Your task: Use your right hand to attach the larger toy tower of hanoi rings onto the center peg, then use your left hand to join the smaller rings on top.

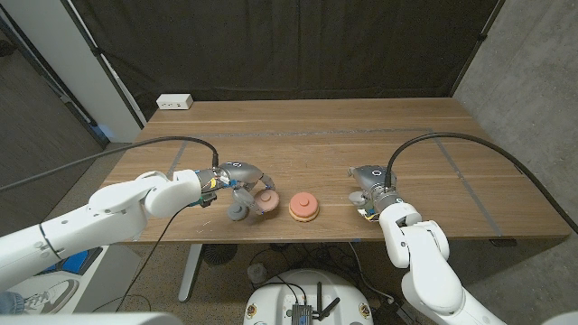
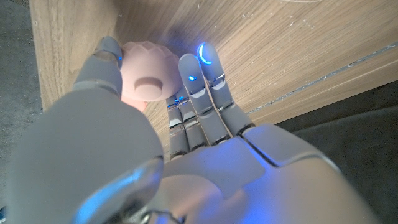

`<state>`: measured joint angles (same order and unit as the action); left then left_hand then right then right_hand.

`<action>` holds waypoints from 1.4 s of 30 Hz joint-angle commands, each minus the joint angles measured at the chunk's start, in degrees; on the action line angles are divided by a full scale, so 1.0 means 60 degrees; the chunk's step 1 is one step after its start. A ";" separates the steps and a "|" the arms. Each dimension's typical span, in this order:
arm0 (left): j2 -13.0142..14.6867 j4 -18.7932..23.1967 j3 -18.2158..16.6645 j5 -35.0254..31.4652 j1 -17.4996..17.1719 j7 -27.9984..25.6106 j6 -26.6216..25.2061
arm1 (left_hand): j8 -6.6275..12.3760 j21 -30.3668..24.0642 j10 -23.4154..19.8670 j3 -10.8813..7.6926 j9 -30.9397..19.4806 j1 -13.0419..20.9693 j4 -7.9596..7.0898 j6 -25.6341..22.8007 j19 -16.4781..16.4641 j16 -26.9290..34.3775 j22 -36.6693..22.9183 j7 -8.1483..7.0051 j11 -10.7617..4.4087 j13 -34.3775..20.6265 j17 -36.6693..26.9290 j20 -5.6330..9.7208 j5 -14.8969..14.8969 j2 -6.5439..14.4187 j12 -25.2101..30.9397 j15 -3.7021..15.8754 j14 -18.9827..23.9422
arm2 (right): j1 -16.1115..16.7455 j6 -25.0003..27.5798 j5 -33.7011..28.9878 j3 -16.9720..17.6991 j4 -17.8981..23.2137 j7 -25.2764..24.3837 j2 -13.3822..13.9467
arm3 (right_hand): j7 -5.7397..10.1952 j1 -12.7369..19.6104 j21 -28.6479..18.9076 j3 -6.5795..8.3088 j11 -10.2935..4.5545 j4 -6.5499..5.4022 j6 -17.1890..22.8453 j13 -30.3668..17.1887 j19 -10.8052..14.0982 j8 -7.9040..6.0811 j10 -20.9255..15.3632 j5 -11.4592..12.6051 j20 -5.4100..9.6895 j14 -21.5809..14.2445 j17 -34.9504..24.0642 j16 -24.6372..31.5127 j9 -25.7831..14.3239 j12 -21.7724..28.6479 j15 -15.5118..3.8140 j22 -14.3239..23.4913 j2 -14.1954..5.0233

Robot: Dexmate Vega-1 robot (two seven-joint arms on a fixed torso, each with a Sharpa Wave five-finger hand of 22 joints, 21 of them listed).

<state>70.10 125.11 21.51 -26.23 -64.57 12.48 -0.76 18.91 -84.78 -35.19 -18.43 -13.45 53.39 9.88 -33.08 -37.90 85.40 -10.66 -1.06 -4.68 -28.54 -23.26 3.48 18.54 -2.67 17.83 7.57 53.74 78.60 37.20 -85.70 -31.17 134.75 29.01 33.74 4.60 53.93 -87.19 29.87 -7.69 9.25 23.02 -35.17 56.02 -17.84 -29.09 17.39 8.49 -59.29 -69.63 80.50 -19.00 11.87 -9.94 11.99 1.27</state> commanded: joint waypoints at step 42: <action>-0.1628 -0.0701 0.1262 -0.0403 0.1976 0.1128 0.1258 | 0.0080 -0.0033 -0.0782 -0.0188 -0.0394 0.0083 -0.0088 -0.0218 -0.0077 0.0043 -0.0035 -0.0028 -0.0651 -0.0644 -0.0053 0.1363 0.0075 0.0133 -0.0069 0.0837 0.0102 | 0.0644 0.0271 -0.0216 0.0358 0.0221 -0.0259 -0.0306 | -0.0025 -0.0039 -0.0078 0.0085 0.0059 0.0026 0.0123 -0.0051 0.0047 -0.0004 -0.0093 0.0064 0.0671 -0.0092 -0.0033 0.0002 -0.0040 -0.0017 -0.0424 0.0024 -0.0047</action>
<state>63.27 122.63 26.69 -27.81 -55.57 17.85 5.00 19.07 -84.78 -35.36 -18.42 -13.45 53.38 9.88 -33.44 -37.90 85.37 -10.70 -0.82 -4.88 -28.57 -23.37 3.48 18.67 -2.67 17.43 7.57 53.73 81.67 38.53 -86.96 -29.50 135.98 27.89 32.25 4.39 53.93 -87.19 29.87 -7.47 9.25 23.23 -35.30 56.02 -17.84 -29.30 17.36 8.49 -59.40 -69.61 80.50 -19.00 11.91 -9.82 12.00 1.27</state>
